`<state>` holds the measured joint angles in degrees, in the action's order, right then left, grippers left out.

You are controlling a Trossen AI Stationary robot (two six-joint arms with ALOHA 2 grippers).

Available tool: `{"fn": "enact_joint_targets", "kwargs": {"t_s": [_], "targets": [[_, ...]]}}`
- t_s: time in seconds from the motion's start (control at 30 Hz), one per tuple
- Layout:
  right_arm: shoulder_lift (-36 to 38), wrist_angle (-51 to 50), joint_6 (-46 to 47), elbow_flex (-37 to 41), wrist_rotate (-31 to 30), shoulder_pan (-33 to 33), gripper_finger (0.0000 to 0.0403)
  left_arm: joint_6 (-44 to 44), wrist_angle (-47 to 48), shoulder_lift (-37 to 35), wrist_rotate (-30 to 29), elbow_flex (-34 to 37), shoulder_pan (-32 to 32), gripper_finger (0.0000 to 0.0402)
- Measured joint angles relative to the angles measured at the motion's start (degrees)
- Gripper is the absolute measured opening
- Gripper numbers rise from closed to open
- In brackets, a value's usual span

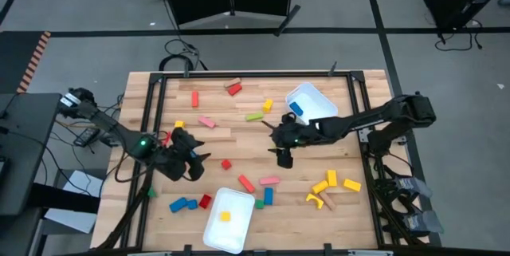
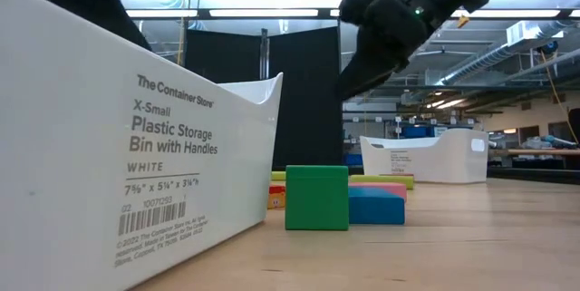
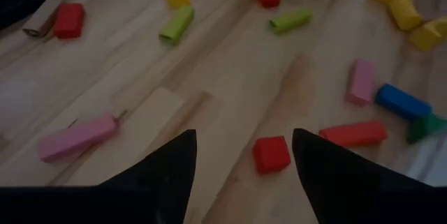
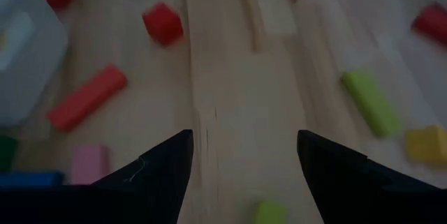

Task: Sort blocks by size
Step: Put the green rectangle block into the top white bin

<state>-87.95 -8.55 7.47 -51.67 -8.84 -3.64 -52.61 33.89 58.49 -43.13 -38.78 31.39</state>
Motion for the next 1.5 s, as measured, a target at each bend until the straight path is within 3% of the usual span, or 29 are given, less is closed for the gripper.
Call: {"fn": "enact_joint_targets", "kwargs": {"t_s": [0.23,0.63,0.8,1.03,1.33,1.5], "targets": [[-5.9,-9.5,4.0,-0.8,-2.9,0.2,0.0272,0.0,-0.8,0.0,-0.3,0.1,-2.4,0.0243],[-13.3,-10.3,5.6,-0.9,-2.8,3.6,0.0272,1.2,-1.5,0.0,-1.7,0.1,-3.3,0.0243],[-14.7,-10.2,5.6,-1.1,-2.6,3.9,0.0232,1.3,-1.5,0.0,-1.7,0.1,-3.3,0.0243],[-14.5,-10.5,5.5,-1.1,-1.1,3.7,0.0111,1.4,-1.4,0.0,-3.3,0.1,-3.3,0.0243],[-12.6,-9.8,4.3,-0.7,-1.3,3.8,0.0110,1.3,-3.3,0.0,-3.5,0.1,-3.3,0.0243],[-3.9,-5.2,1.1,-0.6,-2.6,3.5,0.0110,1.3,-4.4,0.0,-3.5,0.1,-3.3,0.0243]]}}
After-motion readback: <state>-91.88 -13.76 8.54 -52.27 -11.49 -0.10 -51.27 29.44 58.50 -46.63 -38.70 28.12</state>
